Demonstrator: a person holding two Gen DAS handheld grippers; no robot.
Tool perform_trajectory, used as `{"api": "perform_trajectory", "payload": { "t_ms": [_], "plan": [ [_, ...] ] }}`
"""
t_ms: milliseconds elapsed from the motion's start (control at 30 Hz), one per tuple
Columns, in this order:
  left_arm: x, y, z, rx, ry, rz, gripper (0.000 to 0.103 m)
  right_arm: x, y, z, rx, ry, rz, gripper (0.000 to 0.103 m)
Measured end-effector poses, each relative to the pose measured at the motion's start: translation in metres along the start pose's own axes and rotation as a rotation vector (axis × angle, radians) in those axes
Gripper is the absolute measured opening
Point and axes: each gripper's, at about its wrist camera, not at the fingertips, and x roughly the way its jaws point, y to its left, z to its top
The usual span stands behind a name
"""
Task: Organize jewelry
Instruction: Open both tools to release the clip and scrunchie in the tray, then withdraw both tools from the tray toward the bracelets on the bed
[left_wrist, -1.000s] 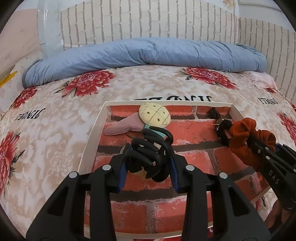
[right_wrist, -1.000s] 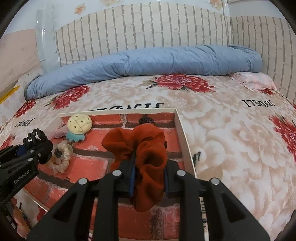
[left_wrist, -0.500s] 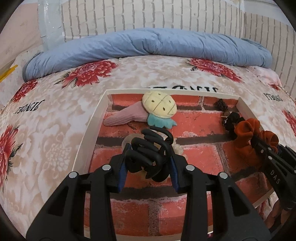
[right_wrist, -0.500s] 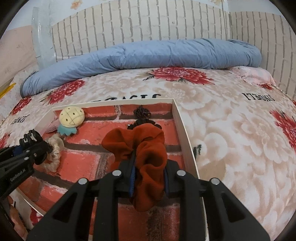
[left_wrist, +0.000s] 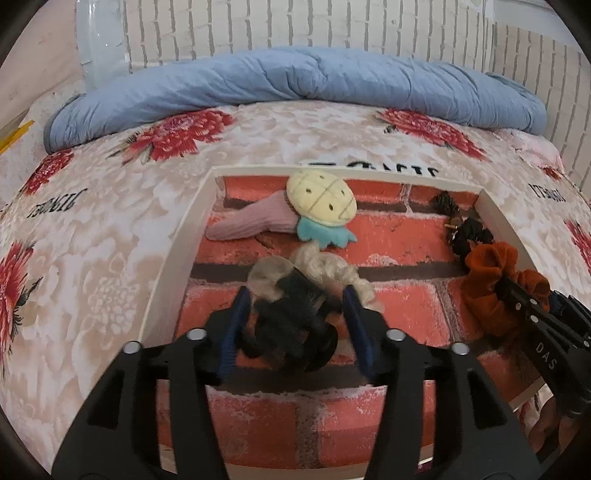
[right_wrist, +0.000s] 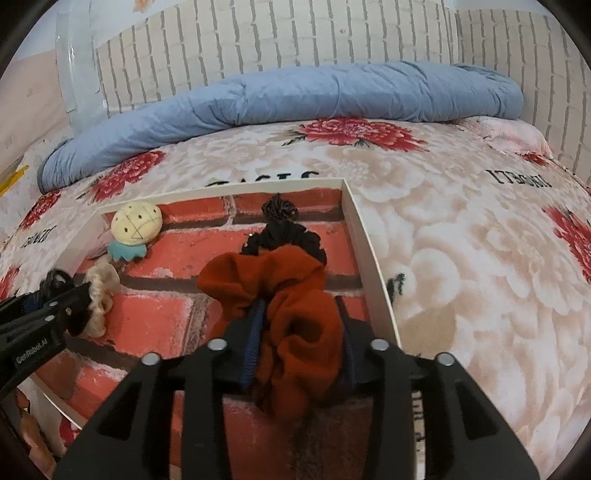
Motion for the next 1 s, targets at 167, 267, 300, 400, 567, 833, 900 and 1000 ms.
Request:
{"api": "perform_trajectory", "payload": {
  "t_ms": [167, 267, 300, 400, 567, 833, 900, 1000],
  "plan": [
    [-0.016, 0.005, 0.004, -0.02, -0.047, -0.01, 0.076, -0.015, 0.001, 0.005, -0.01, -0.054, 0.002, 0.059],
    [-0.027, 0.009, 0.008, -0.038, -0.073, -0.032, 0.084, -0.024, 0.002, 0.008, -0.02, -0.087, -0.014, 0.071],
    [-0.031, 0.009, 0.009, -0.041, -0.085, -0.038, 0.086, -0.027, 0.002, 0.008, -0.024, -0.099, -0.025, 0.076],
    [-0.043, 0.009, 0.011, -0.035, -0.118, -0.033, 0.094, -0.033, 0.001, 0.01, -0.025, -0.119, -0.034, 0.082],
    [-0.06, 0.008, 0.015, -0.025, -0.158, -0.025, 0.098, -0.042, -0.004, 0.013, -0.011, -0.139, -0.039, 0.09],
    [-0.076, 0.013, 0.015, -0.018, -0.145, -0.015, 0.098, -0.063, -0.009, 0.016, -0.011, -0.165, -0.041, 0.09],
    [-0.084, 0.015, 0.015, -0.012, -0.144, -0.008, 0.098, -0.07, -0.01, 0.016, -0.01, -0.163, -0.036, 0.09],
    [-0.106, 0.017, 0.014, 0.015, -0.159, 0.027, 0.098, -0.083, -0.013, 0.016, -0.002, -0.161, -0.028, 0.09]
  ]
}}
